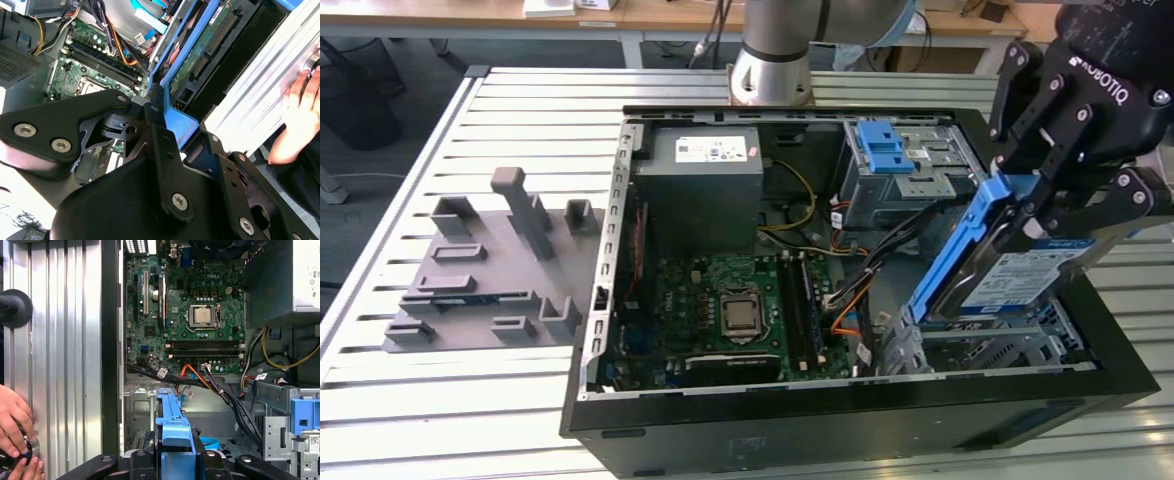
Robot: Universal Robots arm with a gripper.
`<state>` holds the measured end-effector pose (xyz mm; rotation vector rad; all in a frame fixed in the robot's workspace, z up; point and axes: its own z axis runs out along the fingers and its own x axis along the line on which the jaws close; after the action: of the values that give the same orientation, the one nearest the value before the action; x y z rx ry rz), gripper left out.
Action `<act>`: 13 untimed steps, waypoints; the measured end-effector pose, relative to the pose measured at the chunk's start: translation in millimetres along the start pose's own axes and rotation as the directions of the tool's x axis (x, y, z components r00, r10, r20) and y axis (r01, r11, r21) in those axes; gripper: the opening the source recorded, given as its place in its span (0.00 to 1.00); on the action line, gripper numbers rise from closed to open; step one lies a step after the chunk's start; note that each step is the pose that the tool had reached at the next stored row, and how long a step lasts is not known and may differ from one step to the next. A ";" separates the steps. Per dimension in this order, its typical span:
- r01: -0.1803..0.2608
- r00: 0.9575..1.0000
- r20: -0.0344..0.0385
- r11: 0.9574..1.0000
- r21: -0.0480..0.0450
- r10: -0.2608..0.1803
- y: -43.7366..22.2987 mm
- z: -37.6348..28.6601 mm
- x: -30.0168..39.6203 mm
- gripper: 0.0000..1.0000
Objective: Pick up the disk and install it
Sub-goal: 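Insert the disk into the insertion slot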
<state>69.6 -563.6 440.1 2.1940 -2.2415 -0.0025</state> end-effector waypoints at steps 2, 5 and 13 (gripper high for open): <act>0.000 1.000 0.000 1.000 0.000 0.000 -0.3 0.8 0.0 0.36; 0.000 1.000 0.000 1.000 0.000 0.000 -1.1 1.9 0.0 0.36; 0.000 1.000 0.000 1.000 0.000 0.000 -2.3 4.2 -0.1 0.36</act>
<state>71.9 -563.6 435.9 2.1940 -2.2414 -0.0025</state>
